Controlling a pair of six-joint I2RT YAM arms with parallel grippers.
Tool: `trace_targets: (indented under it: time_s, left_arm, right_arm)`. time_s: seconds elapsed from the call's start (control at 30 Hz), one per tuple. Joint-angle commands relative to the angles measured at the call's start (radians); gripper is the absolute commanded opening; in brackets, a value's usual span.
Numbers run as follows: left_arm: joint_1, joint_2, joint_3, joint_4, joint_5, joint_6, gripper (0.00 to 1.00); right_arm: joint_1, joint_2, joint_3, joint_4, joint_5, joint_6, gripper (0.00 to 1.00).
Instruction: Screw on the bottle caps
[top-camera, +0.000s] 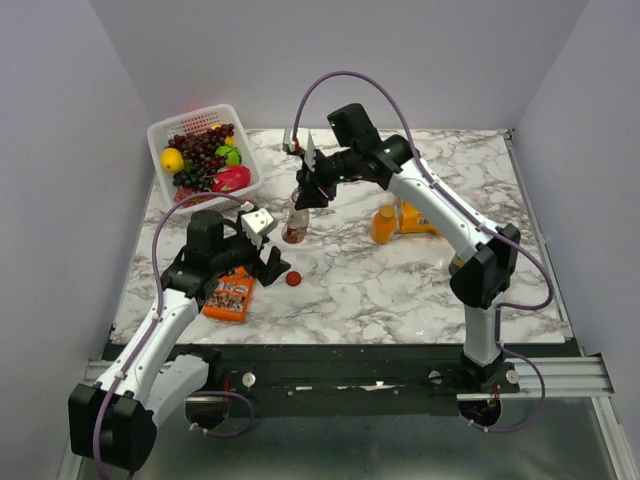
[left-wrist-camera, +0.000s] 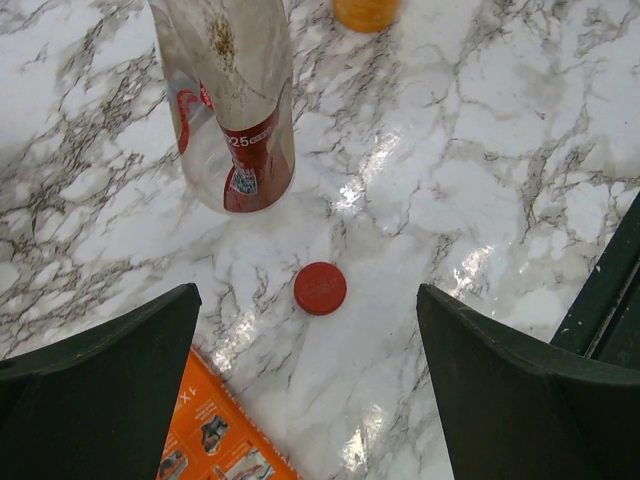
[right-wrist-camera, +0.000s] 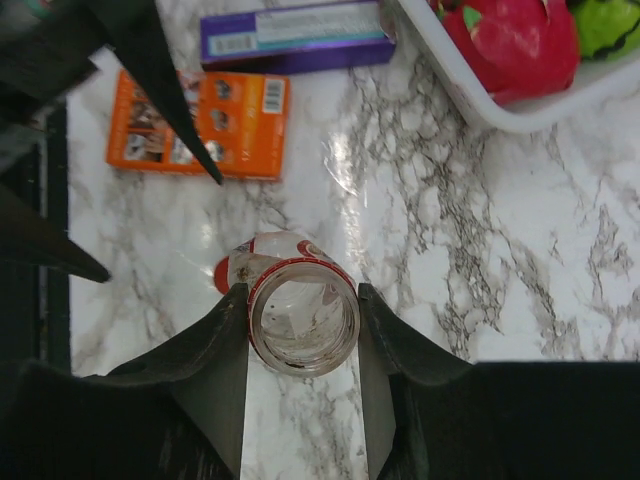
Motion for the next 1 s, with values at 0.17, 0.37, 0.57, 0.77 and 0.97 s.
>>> trace_targets:
  time_s: [0.17,0.37,0.57,0.77,0.97]
  left_arm:
    - [-0.038,0.057,0.045,0.112,0.019,-0.011,0.99]
    - [-0.043,0.081,0.056,0.148,0.148,-0.096,0.99]
    - [-0.047,0.092,0.058,0.154,0.263,-0.179,0.99]
    - [-0.048,0.095,0.044,0.152,0.263,-0.176,0.93]
    - [-0.048,0.103,0.036,0.152,0.250,-0.159,0.78]
  right_arm:
    - [0.041,-0.100,-0.078,-0.069,-0.253,0.035,0.20]
    - [0.058,-0.100,-0.065,-0.068,-0.274,0.049,0.20]
    - [0.058,-0.095,-0.055,-0.052,-0.290,0.063,0.21]
    - [0.058,-0.093,-0.049,-0.048,-0.311,0.075,0.21]
    - [0.058,-0.097,-0.052,-0.054,-0.317,0.071,0.23]
